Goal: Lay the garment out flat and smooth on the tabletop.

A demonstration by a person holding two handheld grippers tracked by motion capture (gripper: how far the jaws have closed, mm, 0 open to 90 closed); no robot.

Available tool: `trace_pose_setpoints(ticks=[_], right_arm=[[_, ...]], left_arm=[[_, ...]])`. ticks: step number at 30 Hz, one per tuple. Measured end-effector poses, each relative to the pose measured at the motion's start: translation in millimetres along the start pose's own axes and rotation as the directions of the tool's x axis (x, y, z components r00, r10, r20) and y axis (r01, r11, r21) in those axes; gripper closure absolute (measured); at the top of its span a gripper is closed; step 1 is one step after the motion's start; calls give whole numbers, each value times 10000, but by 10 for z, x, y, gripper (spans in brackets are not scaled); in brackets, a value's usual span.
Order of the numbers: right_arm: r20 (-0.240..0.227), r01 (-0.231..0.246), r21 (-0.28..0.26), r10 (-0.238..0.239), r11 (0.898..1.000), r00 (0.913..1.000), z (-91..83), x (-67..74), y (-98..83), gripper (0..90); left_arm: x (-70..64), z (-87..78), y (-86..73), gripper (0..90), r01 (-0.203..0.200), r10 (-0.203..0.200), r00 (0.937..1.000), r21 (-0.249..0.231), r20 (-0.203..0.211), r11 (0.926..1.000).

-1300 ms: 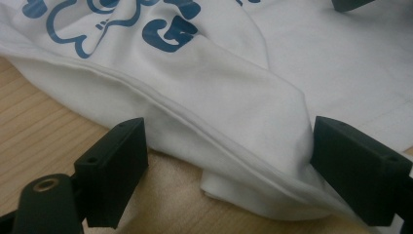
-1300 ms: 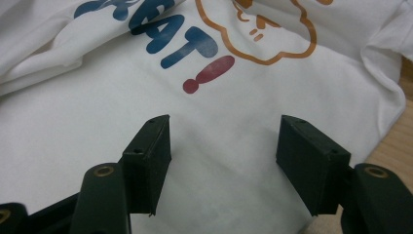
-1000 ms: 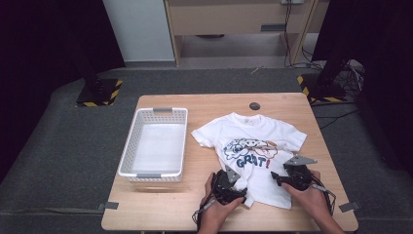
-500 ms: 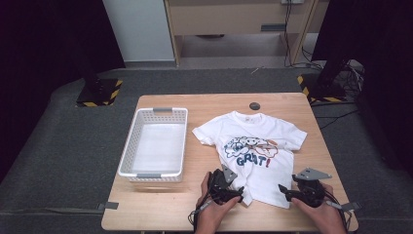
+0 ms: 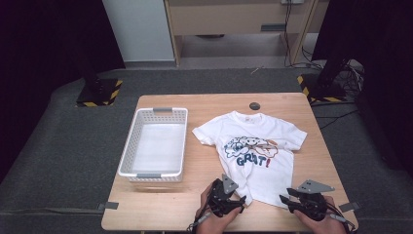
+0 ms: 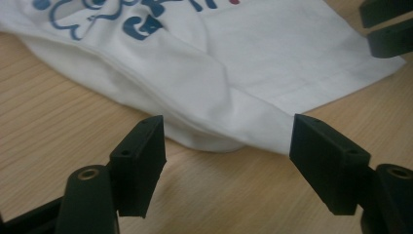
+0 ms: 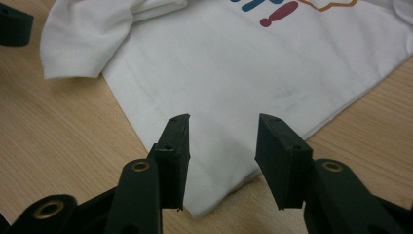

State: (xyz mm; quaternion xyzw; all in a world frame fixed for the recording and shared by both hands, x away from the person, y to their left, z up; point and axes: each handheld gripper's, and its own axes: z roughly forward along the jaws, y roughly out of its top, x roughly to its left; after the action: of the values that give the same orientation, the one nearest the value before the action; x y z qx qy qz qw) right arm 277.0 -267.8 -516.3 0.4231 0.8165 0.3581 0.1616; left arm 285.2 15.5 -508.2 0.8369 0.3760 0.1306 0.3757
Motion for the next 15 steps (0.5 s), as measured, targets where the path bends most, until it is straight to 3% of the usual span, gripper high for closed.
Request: trace_pose_setpoints(ticks=[3, 6, 8, 12, 15], right_arm=[[63, 116, 111, -117, 9999, 9999, 30, 45, -4, 489], [126, 183, 190, -185, 9997, 9998, 54, 90, -19, 395], [126, 257, 173, -260, 9995, 9996, 40, 125, -31, 392], [144, 653, 464, -661, 9968, 9977, 43, 199, -68, 401], [296, 1026, 695, -1048, 9923, 9940, 61, 237, -96, 425]], left_arm=[[-132, 78, -17, 293, -336, 334, 9994, 129, 124, 9994], [-238, 140, -17, 193, -410, 411, 9991, 107, -118, 9991], [-296, 181, -15, 173, -537, 540, 9983, 130, -217, 9985], [-322, 263, -31, 199, -674, 683, 9970, 265, -358, 9974], [-296, 281, -27, 282, -691, 702, 9965, 265, -456, 9973]])
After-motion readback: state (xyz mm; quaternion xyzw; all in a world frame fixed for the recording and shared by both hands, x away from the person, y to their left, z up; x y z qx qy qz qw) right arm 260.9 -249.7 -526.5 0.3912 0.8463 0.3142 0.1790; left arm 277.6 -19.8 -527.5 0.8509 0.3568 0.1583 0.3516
